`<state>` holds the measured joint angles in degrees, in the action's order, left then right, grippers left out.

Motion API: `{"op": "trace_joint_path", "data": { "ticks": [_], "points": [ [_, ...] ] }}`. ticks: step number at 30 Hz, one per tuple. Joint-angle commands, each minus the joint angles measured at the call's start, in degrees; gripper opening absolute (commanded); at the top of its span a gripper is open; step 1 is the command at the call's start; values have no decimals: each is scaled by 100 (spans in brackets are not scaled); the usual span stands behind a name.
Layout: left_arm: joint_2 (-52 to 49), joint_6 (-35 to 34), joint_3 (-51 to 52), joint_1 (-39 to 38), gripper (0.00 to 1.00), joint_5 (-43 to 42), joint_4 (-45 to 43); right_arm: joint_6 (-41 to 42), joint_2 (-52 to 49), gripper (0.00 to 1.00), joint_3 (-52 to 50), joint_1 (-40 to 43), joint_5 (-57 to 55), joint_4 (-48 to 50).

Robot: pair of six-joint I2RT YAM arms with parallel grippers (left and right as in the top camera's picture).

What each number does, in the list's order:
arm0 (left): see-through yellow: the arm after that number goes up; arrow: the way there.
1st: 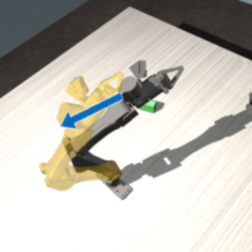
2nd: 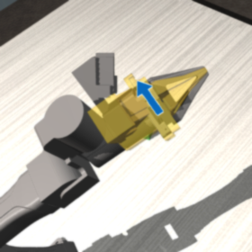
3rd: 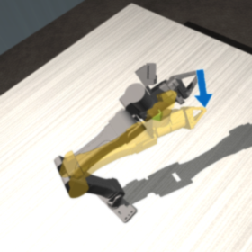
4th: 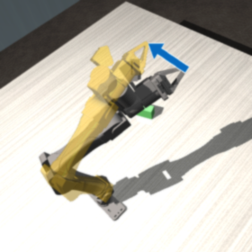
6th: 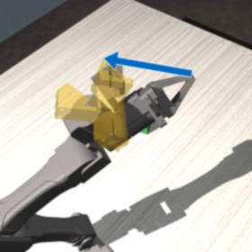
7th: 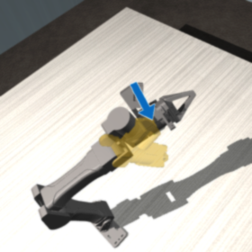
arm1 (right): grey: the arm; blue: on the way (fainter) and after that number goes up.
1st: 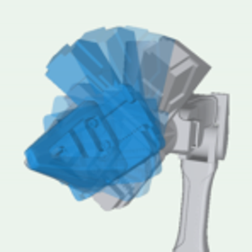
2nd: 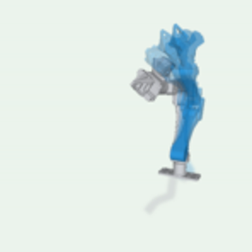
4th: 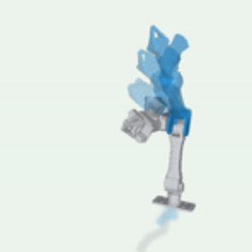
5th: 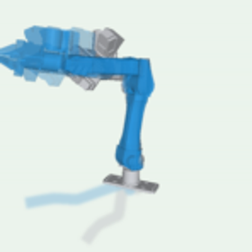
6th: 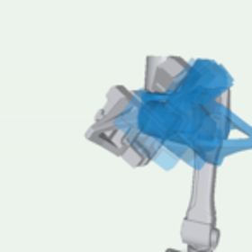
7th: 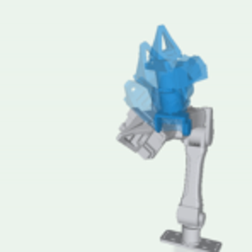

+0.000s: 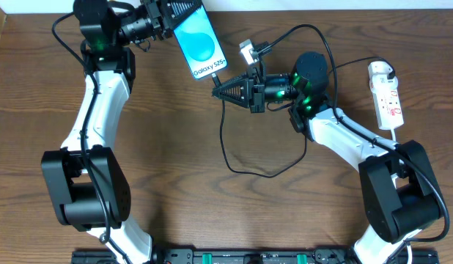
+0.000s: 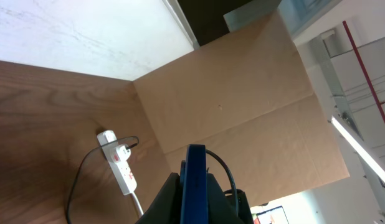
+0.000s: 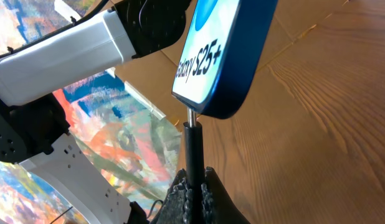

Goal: Plug charger to phone and switch on socket
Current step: 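Lower the phone with the left gripper onto the upright plug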

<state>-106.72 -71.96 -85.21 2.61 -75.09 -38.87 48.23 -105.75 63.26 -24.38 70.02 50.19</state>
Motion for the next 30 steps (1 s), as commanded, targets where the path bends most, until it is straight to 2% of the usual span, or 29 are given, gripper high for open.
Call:
{"op": "trace_joint_path", "data": {
  "ticks": [1, 15, 30],
  "points": [
    [72, 39, -72, -20, 7, -79, -66, 59, 0, 1, 44, 46, -72, 20],
    [72, 278, -70, -142, 7, -190, -63, 63, 0, 1, 44, 57, -92, 20],
    [72, 120, -70, -142, 8, -227, -63, 103, 0, 1, 42, 146, -98, -48]
  ]
}}
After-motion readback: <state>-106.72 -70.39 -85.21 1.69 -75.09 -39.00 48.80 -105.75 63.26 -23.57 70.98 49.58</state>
